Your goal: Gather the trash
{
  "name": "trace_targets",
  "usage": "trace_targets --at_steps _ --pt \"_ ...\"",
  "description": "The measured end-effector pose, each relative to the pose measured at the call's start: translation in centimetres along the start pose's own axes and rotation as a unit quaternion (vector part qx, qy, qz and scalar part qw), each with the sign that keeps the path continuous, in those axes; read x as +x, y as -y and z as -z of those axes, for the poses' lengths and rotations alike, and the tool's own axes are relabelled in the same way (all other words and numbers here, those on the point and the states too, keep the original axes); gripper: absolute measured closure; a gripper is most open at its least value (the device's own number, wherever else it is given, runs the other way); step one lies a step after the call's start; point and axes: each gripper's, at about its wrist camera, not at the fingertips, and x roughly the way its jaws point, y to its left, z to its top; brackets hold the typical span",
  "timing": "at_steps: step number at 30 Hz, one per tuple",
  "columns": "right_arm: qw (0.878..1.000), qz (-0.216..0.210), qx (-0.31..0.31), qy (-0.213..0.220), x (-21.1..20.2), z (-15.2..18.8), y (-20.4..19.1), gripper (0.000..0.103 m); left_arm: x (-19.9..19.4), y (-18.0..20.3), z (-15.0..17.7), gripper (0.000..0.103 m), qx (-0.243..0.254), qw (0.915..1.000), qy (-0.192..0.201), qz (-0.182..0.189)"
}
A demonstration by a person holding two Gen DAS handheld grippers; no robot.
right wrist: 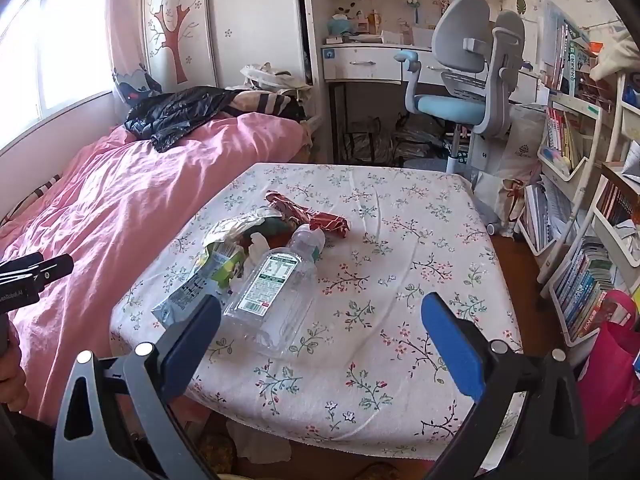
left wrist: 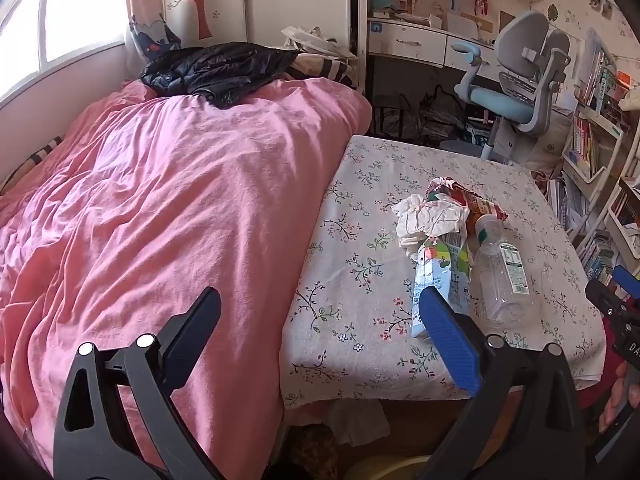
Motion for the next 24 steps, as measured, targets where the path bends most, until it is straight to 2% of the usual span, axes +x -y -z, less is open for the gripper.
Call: trace_targets --at_steps 15,24 --pt "1.000 -0.001 -0.015 -0.014 0.40 0.10 -0.55 0.006 0.40 0.24 0.14 0.007 -0.002 1.0000 -0.003 -0.001" --pt "1.000 -0.002 -0.016 -0.001 0.53 0.33 -0.80 0.006 0.41 0.26 0.16 0.007 -0.002 1.0000 -0.003 -0.002"
